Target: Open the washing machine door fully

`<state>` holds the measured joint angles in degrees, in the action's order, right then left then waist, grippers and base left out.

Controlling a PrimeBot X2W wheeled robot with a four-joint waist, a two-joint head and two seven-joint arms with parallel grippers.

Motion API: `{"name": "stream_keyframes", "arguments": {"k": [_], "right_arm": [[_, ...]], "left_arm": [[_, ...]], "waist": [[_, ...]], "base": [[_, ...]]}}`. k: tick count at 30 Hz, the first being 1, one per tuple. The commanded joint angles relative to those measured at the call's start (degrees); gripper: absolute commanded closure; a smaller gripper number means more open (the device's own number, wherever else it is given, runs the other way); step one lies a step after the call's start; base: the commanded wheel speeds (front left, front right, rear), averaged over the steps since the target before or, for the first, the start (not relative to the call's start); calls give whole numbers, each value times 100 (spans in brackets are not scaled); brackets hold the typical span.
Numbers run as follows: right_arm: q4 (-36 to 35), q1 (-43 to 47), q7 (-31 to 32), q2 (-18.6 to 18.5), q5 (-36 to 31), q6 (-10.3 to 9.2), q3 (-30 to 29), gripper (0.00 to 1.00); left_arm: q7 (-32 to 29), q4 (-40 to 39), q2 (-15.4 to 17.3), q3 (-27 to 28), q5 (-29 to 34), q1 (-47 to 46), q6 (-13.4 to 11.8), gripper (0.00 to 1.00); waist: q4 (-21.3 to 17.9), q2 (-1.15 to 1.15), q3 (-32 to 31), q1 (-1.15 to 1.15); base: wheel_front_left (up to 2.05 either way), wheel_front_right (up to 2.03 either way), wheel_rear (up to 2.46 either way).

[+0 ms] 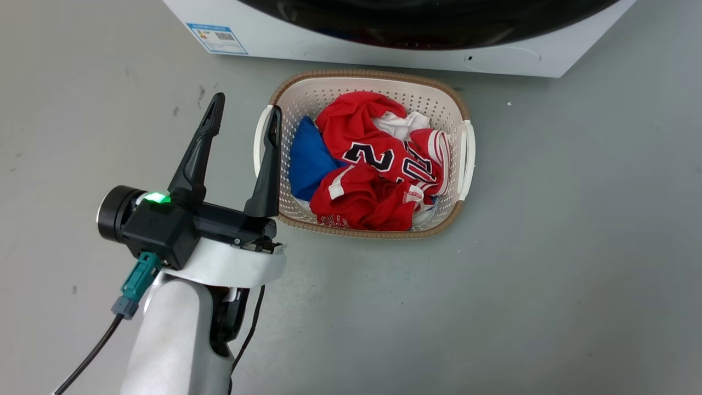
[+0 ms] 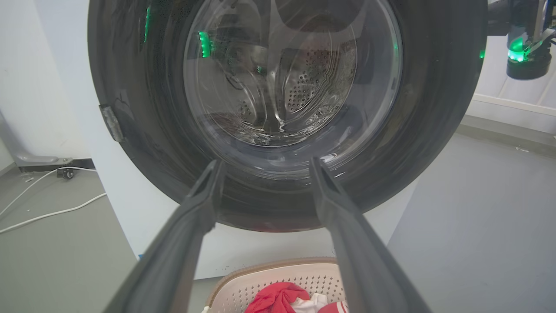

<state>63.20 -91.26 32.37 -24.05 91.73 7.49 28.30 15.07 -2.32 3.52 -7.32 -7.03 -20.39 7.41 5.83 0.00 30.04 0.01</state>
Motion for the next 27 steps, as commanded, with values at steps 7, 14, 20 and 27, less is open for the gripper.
{"name": "stream_keyframes", "arguments": {"k": [7,14,20,27], "right_arm": [[-392,813,553,160,83,0,175,100],[-1131,1769,855,175,299,1,206,100],[-1876,2682,1012,225,517,1,295,100],[-2739,3640,962,322,706,1,535,100]], "left_arm": [[15,134,4,49,20,112,13,0],[15,315,70,55,11,331,13,0],[15,474,99,31,-12,558,13,0],[15,655,151,2,-76,860,13,0]], "waist": [[-159,0,-349,-1],[-329,0,-877,-1],[-441,0,-1344,-1],[-543,0,-1818,-1]], "base": [[0,0,0],[0,0,0],[0,0,0],[0,0,0]]}}
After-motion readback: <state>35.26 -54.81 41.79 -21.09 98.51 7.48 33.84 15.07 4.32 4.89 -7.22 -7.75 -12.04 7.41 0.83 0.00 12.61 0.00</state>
